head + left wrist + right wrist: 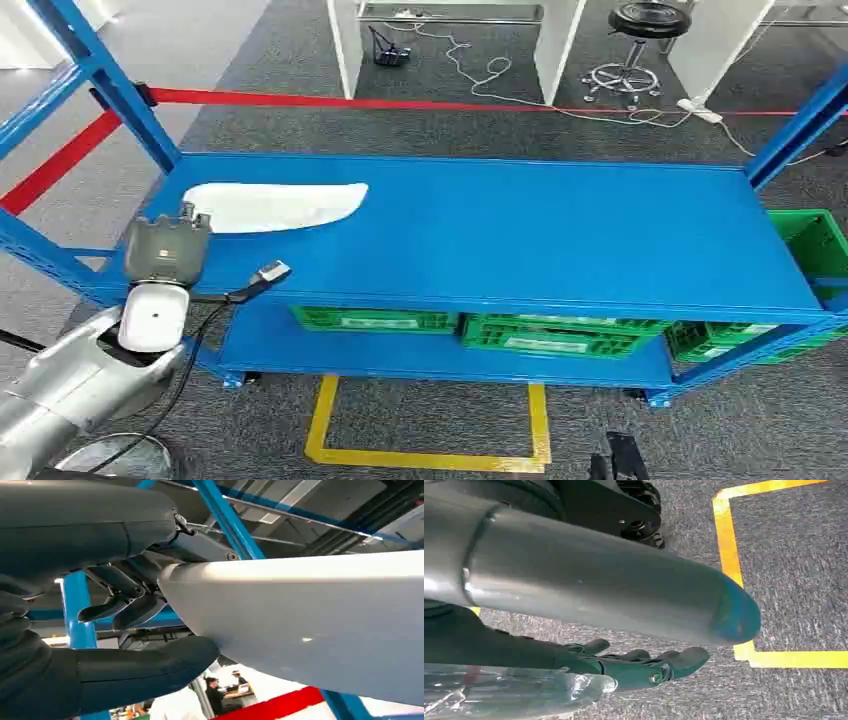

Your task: Take the parts from the cabinet and place them on the table.

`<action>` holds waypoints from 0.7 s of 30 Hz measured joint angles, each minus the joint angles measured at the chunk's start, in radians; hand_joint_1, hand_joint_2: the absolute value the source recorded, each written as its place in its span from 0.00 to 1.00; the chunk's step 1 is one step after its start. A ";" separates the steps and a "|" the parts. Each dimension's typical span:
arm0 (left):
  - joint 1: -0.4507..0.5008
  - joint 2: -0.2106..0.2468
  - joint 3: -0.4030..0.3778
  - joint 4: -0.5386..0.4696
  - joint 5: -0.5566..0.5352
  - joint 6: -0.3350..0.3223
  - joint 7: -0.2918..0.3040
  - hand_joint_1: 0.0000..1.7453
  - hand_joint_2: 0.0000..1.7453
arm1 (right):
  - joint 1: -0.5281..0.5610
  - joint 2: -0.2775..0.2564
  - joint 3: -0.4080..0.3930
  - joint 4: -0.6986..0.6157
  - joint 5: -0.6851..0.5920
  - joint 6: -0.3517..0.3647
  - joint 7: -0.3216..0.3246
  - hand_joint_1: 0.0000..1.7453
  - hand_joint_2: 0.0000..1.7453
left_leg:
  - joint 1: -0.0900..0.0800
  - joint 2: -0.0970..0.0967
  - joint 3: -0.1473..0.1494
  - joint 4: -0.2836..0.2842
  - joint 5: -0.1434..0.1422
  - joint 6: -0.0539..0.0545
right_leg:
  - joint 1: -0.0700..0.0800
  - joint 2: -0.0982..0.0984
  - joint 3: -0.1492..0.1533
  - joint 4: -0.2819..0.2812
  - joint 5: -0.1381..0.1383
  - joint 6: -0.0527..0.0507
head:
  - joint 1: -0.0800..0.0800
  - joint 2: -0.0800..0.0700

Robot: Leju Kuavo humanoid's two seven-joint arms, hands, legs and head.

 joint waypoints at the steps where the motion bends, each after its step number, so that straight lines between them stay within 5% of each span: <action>1: 0.000 0.001 -0.004 -0.002 0.000 0.000 0.000 1.00 1.00 | 0.000 0.000 0.000 0.000 0.000 0.000 0.000 0.00 0.00 | 0.000 0.000 0.000 0.000 0.000 0.000 | 0.000 0.000 0.000 0.000 0.000 0.000 | 0.000 0.000; 9: -0.004 0.005 -0.032 -0.022 0.000 0.000 0.013 1.00 1.00 | 0.000 0.000 0.000 0.000 0.004 0.000 0.000 0.00 0.00 | 0.000 0.000 0.000 0.000 0.000 0.000 | 0.000 0.000 0.000 0.000 0.000 0.000 | 0.000 0.000; 12: -0.007 0.010 -0.047 -0.039 0.000 -0.002 0.032 1.00 1.00 | -0.002 0.000 0.001 0.000 0.005 0.000 0.000 0.00 0.00 | 0.000 0.000 0.004 -0.021 0.021 0.025 | 0.000 0.003 0.007 -0.018 0.019 0.021 | -0.001 0.000; 14: -0.012 0.010 -0.056 -0.051 0.000 -0.002 0.041 1.00 1.00 | -0.002 -0.001 0.002 0.000 0.006 0.000 -0.002 0.00 0.00 | 0.013 0.008 0.016 -0.044 0.035 0.024 | 0.002 0.000 -0.024 0.026 -0.027 0.028 | 0.005 0.000; 17: -0.011 0.014 -0.068 -0.055 0.000 -0.005 0.045 1.00 1.00 | 0.003 -0.001 0.008 0.000 0.010 0.001 -0.002 0.00 0.00 | 0.019 0.011 0.013 -0.043 0.036 0.023 | -0.012 -0.002 -0.124 0.257 -0.121 0.043 | 0.005 0.000; 19: -0.005 0.014 -0.077 -0.057 0.000 -0.007 0.045 1.00 1.00 | 0.003 -0.001 0.010 0.000 0.012 0.000 -0.001 0.00 0.00 | 0.028 0.011 0.012 -0.038 0.035 0.014 | -0.021 -0.004 -0.126 0.263 -0.096 0.055 | 0.005 0.000; 21: -0.003 0.014 -0.086 -0.057 0.000 -0.007 0.045 1.00 1.00 | 0.002 -0.005 0.011 0.000 0.012 0.000 -0.001 0.00 0.00 | 0.045 0.009 0.010 -0.021 0.026 -0.007 | -0.035 -0.006 -0.040 0.100 -0.008 0.074 | 0.005 0.000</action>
